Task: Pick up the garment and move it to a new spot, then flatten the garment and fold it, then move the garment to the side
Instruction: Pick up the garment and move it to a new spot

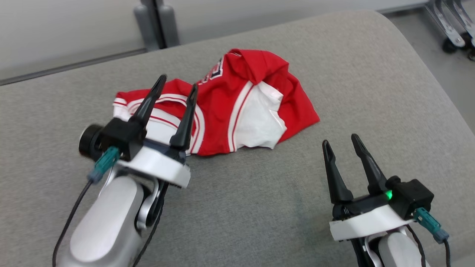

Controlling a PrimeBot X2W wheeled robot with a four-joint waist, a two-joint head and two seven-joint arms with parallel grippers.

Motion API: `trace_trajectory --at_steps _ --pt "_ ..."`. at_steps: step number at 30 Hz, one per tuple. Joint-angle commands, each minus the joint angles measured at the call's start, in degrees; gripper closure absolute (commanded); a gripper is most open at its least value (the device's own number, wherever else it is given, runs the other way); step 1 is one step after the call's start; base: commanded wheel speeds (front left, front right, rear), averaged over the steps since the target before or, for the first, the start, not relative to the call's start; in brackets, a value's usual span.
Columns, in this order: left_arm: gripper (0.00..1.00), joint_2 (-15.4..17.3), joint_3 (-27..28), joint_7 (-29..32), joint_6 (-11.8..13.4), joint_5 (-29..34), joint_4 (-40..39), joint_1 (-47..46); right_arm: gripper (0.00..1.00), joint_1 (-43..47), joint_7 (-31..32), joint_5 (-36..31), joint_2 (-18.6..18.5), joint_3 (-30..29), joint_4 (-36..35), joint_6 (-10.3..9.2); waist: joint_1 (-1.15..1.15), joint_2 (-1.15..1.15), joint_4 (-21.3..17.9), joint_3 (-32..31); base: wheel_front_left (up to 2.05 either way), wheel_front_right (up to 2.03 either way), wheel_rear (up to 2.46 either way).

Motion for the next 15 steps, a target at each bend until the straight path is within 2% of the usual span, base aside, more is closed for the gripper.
trace_trajectory --at_steps 1,5,7,12,15 --pt "0.00 0.1 0.8 0.0 0.8 0.7 -0.9 2.0 0.00 1.0 -0.1 -0.3 -0.2 -0.2 0.2 -0.02 0.00 0.00 7.2 -7.2 0.00 0.00 0.00" --pt "0.00 -1.6 9.1 0.0 5.0 3.1 -6.7 14.5 0.00 4.5 -0.1 -1.9 -0.2 -1.7 0.9 -0.02 0.00 0.00 11.7 -11.2 0.00 0.00 0.00" --pt "0.00 -3.1 13.0 0.0 6.2 4.7 -8.8 20.4 0.00 5.9 -0.1 -2.7 -0.2 -2.2 1.2 -0.02 0.00 0.00 13.5 -12.6 0.00 0.00 0.00" --pt "0.00 -6.6 20.5 0.0 6.4 10.0 -13.1 32.9 0.00 9.1 -0.1 -3.9 -0.2 -3.8 1.1 -0.02 0.00 0.00 16.1 -15.6 0.00 0.00 0.00" --pt "0.00 -7.3 21.6 0.0 4.9 15.4 -14.2 38.1 0.00 11.0 -0.1 -4.5 -0.2 -5.2 1.0 -0.02 0.00 0.00 16.7 -17.0 0.00 0.00 0.00"
